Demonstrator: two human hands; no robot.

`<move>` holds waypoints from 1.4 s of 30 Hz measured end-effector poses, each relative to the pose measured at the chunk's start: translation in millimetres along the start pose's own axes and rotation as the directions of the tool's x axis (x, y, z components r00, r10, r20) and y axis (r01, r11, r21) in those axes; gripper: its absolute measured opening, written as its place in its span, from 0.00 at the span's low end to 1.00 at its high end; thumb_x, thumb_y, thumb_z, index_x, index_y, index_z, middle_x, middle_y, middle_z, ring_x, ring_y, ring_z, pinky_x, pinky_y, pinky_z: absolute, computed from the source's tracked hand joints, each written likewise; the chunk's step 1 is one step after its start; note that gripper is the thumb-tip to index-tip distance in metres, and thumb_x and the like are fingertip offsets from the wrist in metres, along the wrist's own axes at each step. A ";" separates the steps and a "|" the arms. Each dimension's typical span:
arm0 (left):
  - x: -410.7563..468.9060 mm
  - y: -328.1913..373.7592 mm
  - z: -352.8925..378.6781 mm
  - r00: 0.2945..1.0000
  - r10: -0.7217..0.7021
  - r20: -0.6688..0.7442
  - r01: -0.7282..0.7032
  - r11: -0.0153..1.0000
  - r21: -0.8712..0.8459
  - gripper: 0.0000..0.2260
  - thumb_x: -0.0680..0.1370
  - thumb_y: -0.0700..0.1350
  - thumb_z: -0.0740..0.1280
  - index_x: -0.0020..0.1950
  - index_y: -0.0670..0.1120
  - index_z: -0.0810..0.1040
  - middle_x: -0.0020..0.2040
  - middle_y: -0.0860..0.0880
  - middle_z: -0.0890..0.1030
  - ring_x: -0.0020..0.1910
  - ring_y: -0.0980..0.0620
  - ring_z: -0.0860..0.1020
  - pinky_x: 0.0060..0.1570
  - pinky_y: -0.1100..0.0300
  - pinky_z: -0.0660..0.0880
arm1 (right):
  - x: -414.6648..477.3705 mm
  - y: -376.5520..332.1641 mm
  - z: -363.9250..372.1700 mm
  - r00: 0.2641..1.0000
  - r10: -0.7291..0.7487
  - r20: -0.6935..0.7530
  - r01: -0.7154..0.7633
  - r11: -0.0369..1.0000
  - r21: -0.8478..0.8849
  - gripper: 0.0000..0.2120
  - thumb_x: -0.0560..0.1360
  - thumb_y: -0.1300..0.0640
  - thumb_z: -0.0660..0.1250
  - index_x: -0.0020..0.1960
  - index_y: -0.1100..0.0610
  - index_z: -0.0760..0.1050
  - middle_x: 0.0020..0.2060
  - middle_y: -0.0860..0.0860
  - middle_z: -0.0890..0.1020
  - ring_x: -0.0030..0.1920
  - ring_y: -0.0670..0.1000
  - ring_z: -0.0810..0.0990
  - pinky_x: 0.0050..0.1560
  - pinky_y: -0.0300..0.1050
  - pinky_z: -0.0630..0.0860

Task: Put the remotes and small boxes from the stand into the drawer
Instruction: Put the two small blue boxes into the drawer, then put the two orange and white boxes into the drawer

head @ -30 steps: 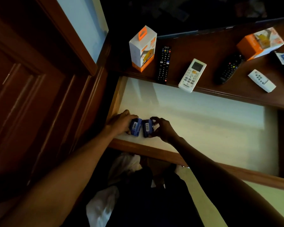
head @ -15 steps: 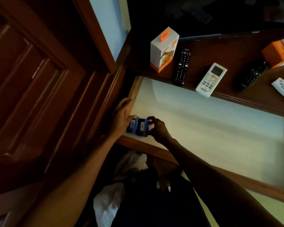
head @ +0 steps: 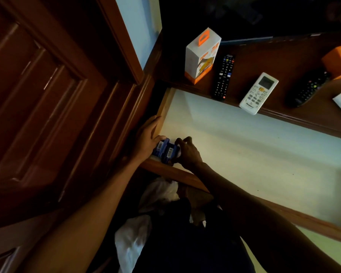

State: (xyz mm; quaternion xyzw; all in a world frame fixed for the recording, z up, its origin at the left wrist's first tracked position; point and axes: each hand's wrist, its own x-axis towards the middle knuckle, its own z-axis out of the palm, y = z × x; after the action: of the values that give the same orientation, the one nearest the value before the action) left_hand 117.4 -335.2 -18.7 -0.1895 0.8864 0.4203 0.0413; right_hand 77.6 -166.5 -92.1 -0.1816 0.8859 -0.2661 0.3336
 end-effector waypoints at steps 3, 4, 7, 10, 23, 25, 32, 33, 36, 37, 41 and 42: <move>0.5 -3.3 -1.5 1.000 0.006 0.001 -0.006 1.000 0.022 0.33 0.74 0.41 0.73 0.77 0.50 0.64 0.78 0.48 0.62 0.77 0.47 0.61 0.68 0.60 0.61 | 4.5 -0.8 -3.5 0.995 -0.083 0.050 0.085 0.995 -0.052 0.47 0.65 0.52 0.79 0.77 0.50 0.58 0.69 0.58 0.65 0.65 0.61 0.70 0.59 0.57 0.76; 0.6 -4.1 -1.9 1.000 0.010 0.002 -0.010 0.999 0.030 0.33 0.74 0.42 0.73 0.77 0.50 0.64 0.78 0.49 0.62 0.77 0.47 0.61 0.68 0.60 0.61 | 6.5 -1.3 -3.7 0.991 -0.106 0.081 0.112 0.992 -0.064 0.46 0.66 0.52 0.78 0.77 0.50 0.57 0.69 0.57 0.66 0.66 0.61 0.69 0.62 0.56 0.74; 0.3 -3.8 -3.4 1.000 0.015 0.004 -0.015 1.000 0.020 0.33 0.74 0.41 0.73 0.77 0.49 0.65 0.78 0.48 0.62 0.76 0.47 0.61 0.68 0.59 0.61 | 9.1 -0.8 -0.7 0.986 -0.123 0.110 0.131 0.989 -0.065 0.40 0.67 0.52 0.77 0.75 0.49 0.63 0.65 0.57 0.70 0.63 0.61 0.71 0.61 0.54 0.74; -1.2 -2.0 -5.6 1.000 0.007 0.003 -0.007 1.000 0.004 0.32 0.74 0.39 0.73 0.76 0.48 0.66 0.78 0.48 0.63 0.76 0.48 0.61 0.69 0.57 0.63 | 7.6 0.6 1.7 0.985 -0.136 0.102 0.143 0.988 -0.060 0.37 0.68 0.52 0.76 0.73 0.48 0.65 0.63 0.56 0.71 0.61 0.60 0.72 0.58 0.55 0.75; 14.2 39.0 -15.5 0.992 0.118 -0.046 -0.117 0.993 0.019 0.25 0.76 0.42 0.72 0.72 0.47 0.72 0.71 0.48 0.72 0.70 0.48 0.70 0.66 0.54 0.72 | -5.7 -1.3 -50.1 0.986 -0.104 0.134 0.122 0.983 -0.134 0.37 0.73 0.43 0.70 0.76 0.50 0.58 0.65 0.56 0.72 0.60 0.60 0.77 0.55 0.57 0.77; 23.2 61.1 -17.0 0.985 0.143 -0.092 -0.145 0.989 -0.020 0.23 0.76 0.43 0.72 0.70 0.47 0.73 0.70 0.48 0.73 0.69 0.48 0.71 0.65 0.53 0.73 | -16.4 3.3 -79.8 0.992 -0.102 0.072 0.109 0.987 -0.116 0.31 0.73 0.40 0.69 0.71 0.50 0.66 0.63 0.54 0.76 0.57 0.56 0.79 0.54 0.54 0.76; 81.8 145.3 -23.0 0.902 0.298 -0.313 -0.313 0.950 0.002 0.32 0.72 0.54 0.75 0.73 0.51 0.69 0.72 0.45 0.67 0.71 0.47 0.67 0.68 0.53 0.69 | -44.4 -6.0 -204.0 0.961 -0.087 -0.262 0.108 0.992 0.065 0.15 0.75 0.45 0.69 0.56 0.53 0.79 0.49 0.48 0.85 0.45 0.48 0.82 0.48 0.47 0.79; 90.9 154.7 -24.7 0.900 0.294 -0.323 -0.300 0.954 0.033 0.34 0.71 0.56 0.74 0.74 0.52 0.67 0.72 0.44 0.67 0.71 0.46 0.66 0.67 0.54 0.68 | -44.9 -8.6 -219.1 0.946 -0.082 -0.314 0.116 0.989 0.089 0.14 0.75 0.46 0.69 0.56 0.53 0.79 0.48 0.48 0.85 0.43 0.47 0.82 0.47 0.46 0.78; 113.6 171.4 -26.3 0.892 0.327 -0.311 -0.308 0.945 0.110 0.34 0.72 0.59 0.72 0.75 0.51 0.66 0.71 0.41 0.68 0.69 0.42 0.69 0.66 0.50 0.69 | -45.7 -14.8 -256.1 0.914 -0.062 -0.402 0.125 0.983 0.132 0.10 0.76 0.52 0.68 0.55 0.54 0.79 0.47 0.51 0.86 0.44 0.50 0.84 0.45 0.45 0.78; 119.0 174.8 -25.4 0.893 0.349 -0.284 -0.329 0.937 0.115 0.33 0.73 0.57 0.72 0.75 0.51 0.67 0.70 0.41 0.70 0.68 0.42 0.70 0.65 0.50 0.70 | -47.5 -15.3 -266.0 0.906 -0.061 -0.420 0.130 0.982 0.138 0.10 0.76 0.54 0.67 0.56 0.55 0.78 0.47 0.52 0.86 0.44 0.51 0.84 0.45 0.46 0.79; 128.3 189.6 -24.6 0.910 0.352 -0.220 -0.346 0.936 0.067 0.30 0.72 0.42 0.74 0.73 0.48 0.70 0.66 0.41 0.75 0.66 0.42 0.74 0.66 0.53 0.70 | -57.6 -6.2 -298.0 0.853 -0.081 -0.515 0.159 0.981 0.109 0.10 0.76 0.53 0.68 0.54 0.56 0.78 0.47 0.50 0.85 0.46 0.51 0.83 0.45 0.42 0.77; 126.9 195.5 -24.5 0.899 0.365 -0.244 -0.360 0.931 0.067 0.29 0.72 0.41 0.74 0.73 0.48 0.71 0.65 0.41 0.76 0.66 0.43 0.74 0.65 0.54 0.69 | -61.0 -1.3 -305.5 0.842 -0.080 -0.534 0.166 0.979 0.114 0.10 0.76 0.52 0.68 0.54 0.56 0.78 0.48 0.50 0.85 0.46 0.50 0.84 0.46 0.43 0.78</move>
State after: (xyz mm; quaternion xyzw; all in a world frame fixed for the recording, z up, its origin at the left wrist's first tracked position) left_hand -70.2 -279.7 110.1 -0.0729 0.9083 0.3842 -0.1488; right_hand -88.9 -30.0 133.0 -0.1317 0.9062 -0.3950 0.0734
